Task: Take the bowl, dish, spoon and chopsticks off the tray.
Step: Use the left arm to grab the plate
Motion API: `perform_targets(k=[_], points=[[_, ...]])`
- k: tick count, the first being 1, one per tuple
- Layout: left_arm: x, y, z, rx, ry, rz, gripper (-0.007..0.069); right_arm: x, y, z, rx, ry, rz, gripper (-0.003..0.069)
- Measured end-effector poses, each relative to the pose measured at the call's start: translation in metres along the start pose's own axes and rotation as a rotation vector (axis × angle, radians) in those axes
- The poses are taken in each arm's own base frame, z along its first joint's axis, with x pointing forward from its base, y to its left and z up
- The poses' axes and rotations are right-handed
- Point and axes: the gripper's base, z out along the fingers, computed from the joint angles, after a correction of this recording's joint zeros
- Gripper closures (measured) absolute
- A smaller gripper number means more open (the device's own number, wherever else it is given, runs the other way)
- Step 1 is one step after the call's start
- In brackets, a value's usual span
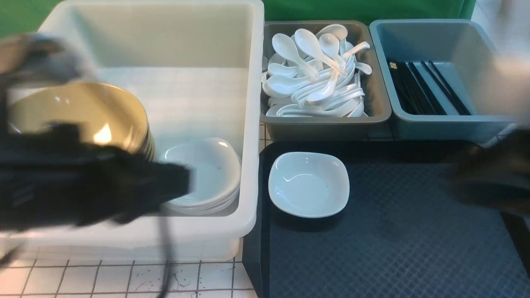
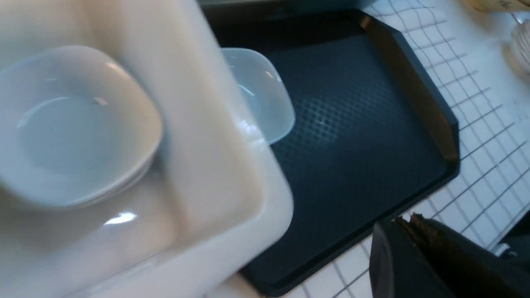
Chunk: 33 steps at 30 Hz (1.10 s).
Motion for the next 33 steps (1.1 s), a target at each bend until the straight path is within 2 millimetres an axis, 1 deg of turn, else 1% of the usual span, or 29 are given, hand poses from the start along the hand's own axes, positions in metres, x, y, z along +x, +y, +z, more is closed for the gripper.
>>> perform_targets(k=[1, 2, 3, 5, 6, 7, 9, 10, 11, 12, 13, 14, 15, 16, 17, 19, 20, 21, 22, 23, 25, 26, 27, 30, 32, 33], points=[[-0.003, 0.002, 0.012, 0.015, 0.018, -0.006, 0.0625, 0.009, -0.002, -0.007, -0.002, -0.017, 0.027, 0.0594], [-0.005, 0.004, 0.016, 0.016, 0.026, -0.008, 0.0625, 0.015, -0.004, -0.014, -0.004, -0.036, 0.042, 0.0594], [-0.008, 0.004, 0.028, 0.032, 0.047, -0.003, 0.0625, 0.026, -0.006, -0.021, -0.007, -0.057, 0.072, 0.0594], [-0.017, 0.000, 0.053, 0.062, 0.094, 0.033, 0.0625, 0.049, -0.010, -0.035, -0.015, -0.098, 0.126, 0.0594], [-0.020, -0.003, 0.060, 0.068, 0.108, 0.047, 0.0625, 0.054, -0.011, -0.037, -0.016, -0.107, 0.139, 0.0593], [-0.025, -0.012, 0.079, 0.085, 0.152, 0.088, 0.0625, 0.067, -0.013, -0.042, -0.021, -0.124, 0.163, 0.0592], [-0.027, -0.029, 0.108, 0.083, 0.226, 0.149, 0.0625, 0.079, -0.014, -0.045, -0.025, -0.139, 0.181, 0.0593], [-0.026, -0.031, 0.116, 0.077, 0.248, 0.157, 0.0625, 0.081, -0.015, -0.045, -0.026, -0.141, 0.181, 0.0592], [-0.027, -0.038, 0.129, 0.060, 0.276, 0.194, 0.0625, 0.085, -0.015, -0.047, -0.034, -0.148, 0.184, 0.0592], [-0.024, -0.044, 0.143, 0.049, 0.313, 0.209, 0.0625, 0.088, -0.015, -0.049, -0.042, -0.154, 0.186, 0.0592], [-0.024, -0.046, 0.148, 0.043, 0.320, 0.221, 0.0625, 0.089, -0.015, -0.049, -0.045, -0.157, 0.187, 0.0592], [-0.019, -0.054, 0.172, 0.007, 0.374, 0.258, 0.0625, 0.095, -0.015, -0.054, -0.056, -0.176, 0.190, 0.0592], [-0.018, -0.055, 0.175, 0.004, 0.378, 0.262, 0.0625, 0.095, -0.015, -0.055, -0.057, -0.179, 0.190, 0.0592], [-0.014, -0.058, 0.192, -0.024, 0.407, 0.278, 0.0625, 0.100, -0.016, -0.060, -0.063, -0.203, 0.192, 0.0592], [-0.012, -0.060, 0.204, -0.042, 0.423, 0.283, 0.0624, 0.103, -0.017, -0.064, -0.067, -0.219, 0.193, 0.0592], [-0.010, -0.060, 0.223, -0.073, 0.439, 0.291, 0.0620, 0.109, -0.019, -0.070, -0.071, -0.248, 0.195, 0.0592], [-0.010, -0.060, 0.229, -0.081, 0.441, 0.297, 0.0617, 0.112, -0.019, -0.073, -0.074, -0.261, 0.197, 0.0592], [-0.010, -0.060, 0.237, -0.092, 0.441, 0.307, 0.0599, 0.115, -0.020, -0.075, -0.077, -0.274, 0.199, 0.0592], [-0.011, -0.058, 0.246, -0.106, 0.435, 0.326, 0.0559, 0.119, -0.021, -0.079, -0.079, -0.291, 0.201, 0.0592], [-0.010, -0.057, 0.249, -0.109, 0.437, 0.329, 0.0552, 0.120, -0.021, -0.080, -0.080, -0.296, 0.202, 0.0592], [-0.012, -0.055, 0.263, -0.129, 0.420, 0.373, 0.0456, 0.126, -0.023, -0.086, -0.085, -0.324, 0.206, 0.0592], [-0.012, -0.054, 0.267, -0.133, 0.417, 0.382, 0.0431, 0.127, -0.023, -0.086, -0.087, -0.327, 0.206, 0.0592], [-0.010, -0.052, 0.274, -0.139, 0.414, 0.398, 0.0381, 0.128, -0.023, -0.088, -0.088, -0.335, 0.207, 0.0591], [-0.001, -0.046, 0.290, -0.153, 0.425, 0.427, 0.0264, 0.130, -0.023, -0.089, -0.088, -0.340, 0.202, 0.0592], [0.004, -0.041, 0.300, -0.170, 0.433, 0.462, 0.0206, 0.130, -0.023, -0.089, -0.088, -0.341, 0.196, 0.0590], [0.005, -0.040, 0.301, -0.172, 0.434, 0.466, 0.0195, 0.130, -0.023, -0.089, -0.088, -0.341, 0.195, 0.0590]])
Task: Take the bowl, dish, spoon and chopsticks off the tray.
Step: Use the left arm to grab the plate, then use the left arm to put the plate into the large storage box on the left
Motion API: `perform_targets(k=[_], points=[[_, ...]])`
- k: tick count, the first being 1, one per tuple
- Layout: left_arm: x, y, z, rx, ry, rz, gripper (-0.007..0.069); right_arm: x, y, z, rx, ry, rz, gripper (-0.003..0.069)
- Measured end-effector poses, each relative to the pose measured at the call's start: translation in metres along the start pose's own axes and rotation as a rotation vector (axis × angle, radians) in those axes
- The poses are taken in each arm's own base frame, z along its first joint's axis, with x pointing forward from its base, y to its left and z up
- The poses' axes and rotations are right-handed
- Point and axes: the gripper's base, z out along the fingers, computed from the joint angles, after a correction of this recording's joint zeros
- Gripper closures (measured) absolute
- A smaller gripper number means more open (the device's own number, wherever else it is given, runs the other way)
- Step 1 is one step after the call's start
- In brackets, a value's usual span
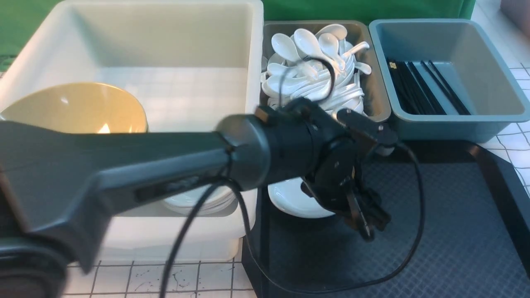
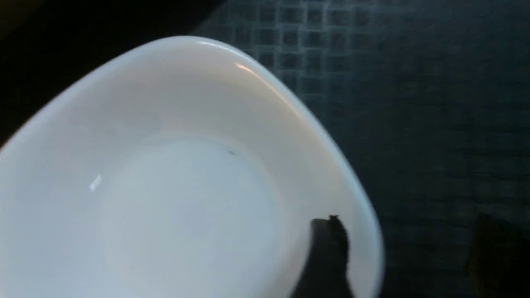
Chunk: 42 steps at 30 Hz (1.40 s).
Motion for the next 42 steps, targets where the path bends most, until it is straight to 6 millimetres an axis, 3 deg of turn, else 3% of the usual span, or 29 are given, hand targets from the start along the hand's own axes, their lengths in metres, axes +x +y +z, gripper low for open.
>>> perform_targets(k=[4, 9, 15, 18, 20, 25, 28, 32, 39, 42], points=[[0.005, 0.006, 0.019, -0.053, 0.021, 0.029, 0.0138, 0.000, 0.001, 0.000, -0.007, 0.002, -0.011, 0.0590], [0.007, 0.008, 0.030, -0.084, 0.028, 0.043, 0.0146, 0.000, 0.001, 0.000, -0.009, 0.002, -0.018, 0.0590], [0.006, 0.009, 0.034, -0.094, 0.010, 0.067, 0.0265, 0.000, 0.001, 0.000, -0.010, 0.003, -0.030, 0.0590], [0.005, 0.009, 0.036, -0.097, 0.000, 0.076, 0.0356, 0.000, 0.001, 0.000, -0.010, 0.003, -0.032, 0.0589], [0.004, 0.008, 0.034, -0.108, 0.004, 0.099, 0.0466, 0.000, 0.001, 0.000, -0.010, 0.002, -0.033, 0.0588], [-0.001, -0.005, 0.017, -0.107, -0.010, 0.120, 0.0525, 0.000, 0.001, 0.000, -0.011, 0.002, -0.032, 0.0588], [-0.007, -0.024, -0.004, -0.076, -0.052, 0.128, 0.0584, 0.000, 0.001, 0.000, -0.011, 0.002, -0.032, 0.0588], [-0.016, -0.042, -0.038, -0.032, -0.133, 0.122, 0.0609, 0.000, 0.001, 0.000, -0.011, 0.002, -0.032, 0.0588], [-0.024, -0.044, -0.092, -0.008, -0.249, 0.104, 0.0609, 0.000, 0.001, 0.000, -0.010, 0.001, -0.033, 0.0587], [-0.026, -0.045, -0.132, 0.003, -0.324, 0.097, 0.0609, 0.000, 0.001, 0.000, -0.009, 0.000, -0.033, 0.0585]])
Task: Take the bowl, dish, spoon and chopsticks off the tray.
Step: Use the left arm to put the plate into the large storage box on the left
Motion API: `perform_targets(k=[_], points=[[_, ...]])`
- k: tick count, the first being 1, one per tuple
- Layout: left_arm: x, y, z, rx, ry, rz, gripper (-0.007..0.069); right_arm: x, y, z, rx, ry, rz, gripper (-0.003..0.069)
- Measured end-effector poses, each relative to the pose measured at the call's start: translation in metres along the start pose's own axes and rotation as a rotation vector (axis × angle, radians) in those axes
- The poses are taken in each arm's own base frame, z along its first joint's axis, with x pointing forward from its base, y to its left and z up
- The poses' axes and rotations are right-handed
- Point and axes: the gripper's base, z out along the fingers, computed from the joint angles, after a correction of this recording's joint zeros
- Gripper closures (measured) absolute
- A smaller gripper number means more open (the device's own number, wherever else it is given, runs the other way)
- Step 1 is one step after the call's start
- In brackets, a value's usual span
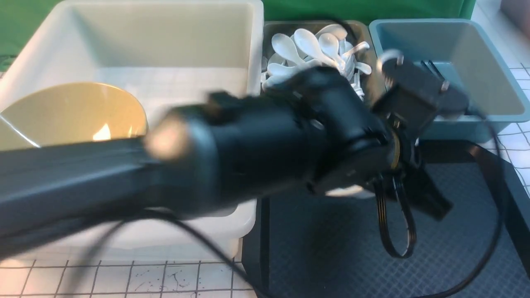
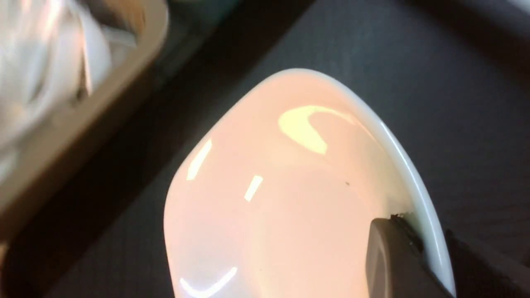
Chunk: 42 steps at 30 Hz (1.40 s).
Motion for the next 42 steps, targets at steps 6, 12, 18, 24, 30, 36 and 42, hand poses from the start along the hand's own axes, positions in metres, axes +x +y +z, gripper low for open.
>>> perform_targets(k=[6, 12, 18, 24, 30, 36, 42], points=[[-0.004, 0.035, -0.070, -0.092, 0.000, -0.004, 0.0609, -0.002, 0.000, 0.000, -0.003, -0.018, -0.014, 0.0582], [0.031, 0.083, -0.101, -0.124, 0.124, 0.119, 0.0609, -0.012, 0.003, 0.005, -0.014, -0.081, -0.090, 0.0581], [0.080, 0.117, -0.095, -0.055, 0.170, 0.205, 0.0609, -0.020, 0.007, 0.021, -0.006, -0.031, -0.128, 0.0581], [0.098, 0.146, -0.093, -0.041, 0.118, 0.319, 0.0609, -0.022, 0.008, 0.025, -0.008, -0.019, -0.135, 0.0578], [0.103, 0.157, -0.082, 0.005, 0.097, 0.374, 0.0609, -0.022, 0.008, 0.025, -0.011, -0.018, -0.123, 0.0578], [0.111, 0.165, -0.073, 0.009, 0.144, 0.374, 0.0609, -0.021, 0.010, 0.025, -0.025, -0.012, -0.112, 0.0573], [0.114, 0.165, -0.074, 0.009, 0.183, 0.339, 0.0609, -0.024, 0.011, 0.025, -0.033, -0.035, -0.109, 0.0571]])
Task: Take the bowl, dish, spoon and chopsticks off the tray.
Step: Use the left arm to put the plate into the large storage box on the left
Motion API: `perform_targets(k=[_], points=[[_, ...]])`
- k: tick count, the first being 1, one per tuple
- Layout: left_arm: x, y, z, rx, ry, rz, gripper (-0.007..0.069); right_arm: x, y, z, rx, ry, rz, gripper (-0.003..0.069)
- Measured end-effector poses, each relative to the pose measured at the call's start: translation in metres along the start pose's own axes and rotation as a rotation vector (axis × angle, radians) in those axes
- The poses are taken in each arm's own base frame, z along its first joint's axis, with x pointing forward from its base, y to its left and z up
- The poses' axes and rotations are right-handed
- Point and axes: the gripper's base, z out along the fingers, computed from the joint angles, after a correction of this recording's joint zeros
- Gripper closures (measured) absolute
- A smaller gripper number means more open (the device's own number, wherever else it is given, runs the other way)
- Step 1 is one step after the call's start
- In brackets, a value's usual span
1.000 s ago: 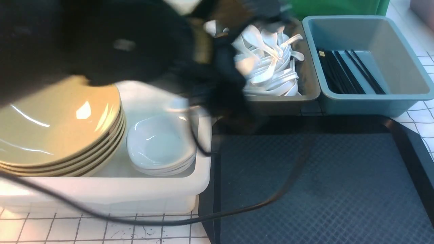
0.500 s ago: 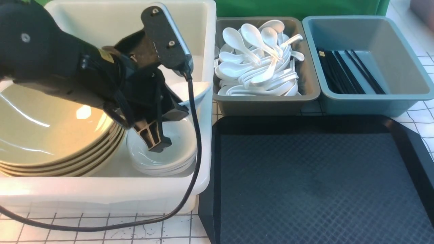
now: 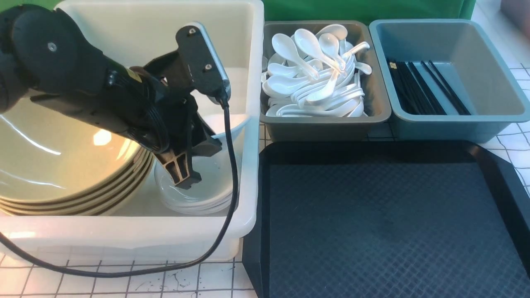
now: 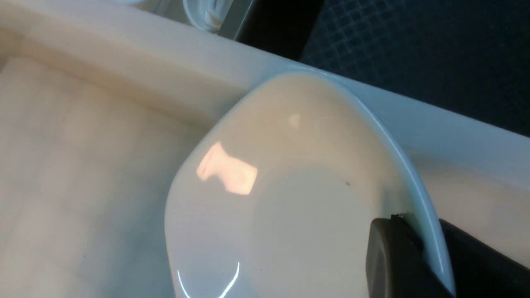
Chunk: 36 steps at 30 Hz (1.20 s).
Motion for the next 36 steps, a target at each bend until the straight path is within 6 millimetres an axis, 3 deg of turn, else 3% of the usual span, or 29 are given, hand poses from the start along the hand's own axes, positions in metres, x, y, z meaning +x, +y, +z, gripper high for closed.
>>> perform_targets(k=[7, 14, 25, 36], points=[[0.004, -0.002, 0.001, 0.016, 0.035, -0.003, 0.0609, -0.011, 0.000, -0.001, 0.005, -0.120, -0.008, 0.0571], [0.023, -0.012, 0.018, -0.006, 0.086, 0.046, 0.0609, -0.020, -0.001, -0.002, 0.017, -0.223, -0.023, 0.0570], [0.023, -0.010, 0.025, -0.067, 0.034, 0.024, 0.0609, -0.021, -0.001, -0.002, 0.017, -0.229, -0.026, 0.0569], [0.023, -0.011, 0.034, -0.030, 0.015, 0.178, 0.0608, -0.021, -0.001, -0.002, 0.017, -0.229, -0.026, 0.0569]])
